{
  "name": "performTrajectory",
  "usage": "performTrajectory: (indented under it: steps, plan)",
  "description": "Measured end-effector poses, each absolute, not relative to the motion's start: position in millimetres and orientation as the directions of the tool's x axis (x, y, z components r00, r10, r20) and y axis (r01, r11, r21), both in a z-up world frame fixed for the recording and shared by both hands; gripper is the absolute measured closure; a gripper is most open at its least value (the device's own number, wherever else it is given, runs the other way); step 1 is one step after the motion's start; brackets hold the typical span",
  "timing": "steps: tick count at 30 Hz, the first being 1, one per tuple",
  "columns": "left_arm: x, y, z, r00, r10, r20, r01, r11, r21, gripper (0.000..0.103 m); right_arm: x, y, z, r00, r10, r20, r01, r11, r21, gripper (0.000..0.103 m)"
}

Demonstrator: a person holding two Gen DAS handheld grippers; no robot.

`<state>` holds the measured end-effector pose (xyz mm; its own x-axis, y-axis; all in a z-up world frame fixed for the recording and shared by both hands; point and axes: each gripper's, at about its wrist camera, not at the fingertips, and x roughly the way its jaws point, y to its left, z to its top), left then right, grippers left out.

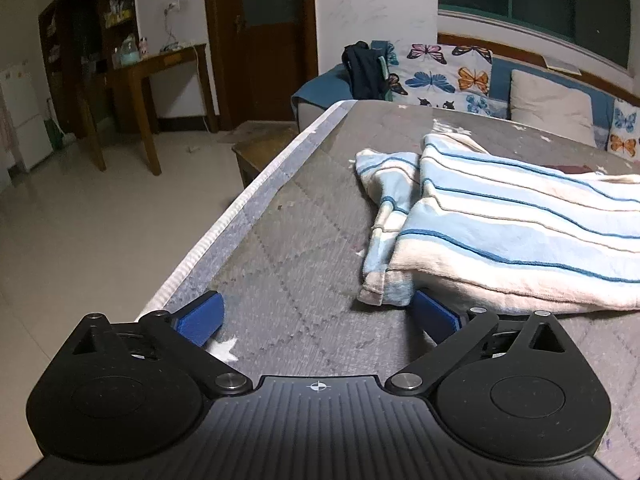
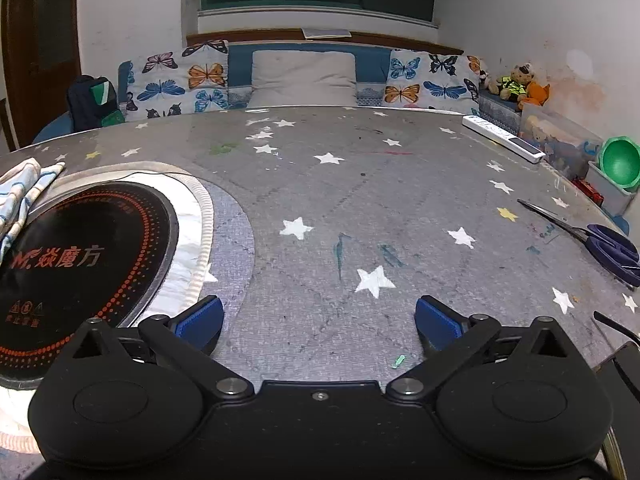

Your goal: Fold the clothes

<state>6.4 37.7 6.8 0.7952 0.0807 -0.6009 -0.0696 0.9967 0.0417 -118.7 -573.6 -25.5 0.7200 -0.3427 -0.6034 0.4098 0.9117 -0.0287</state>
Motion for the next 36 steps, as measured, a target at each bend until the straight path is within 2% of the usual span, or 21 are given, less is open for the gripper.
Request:
performTrajectory:
  steps: [36]
  plan:
    - [8,37,6,0.792,0.061,-0.608,-0.071,0.997,0.007,0.000,-119,-575,-28,0.720,-0.340,-0.605,0.410,0.912,-0.024,0.000]
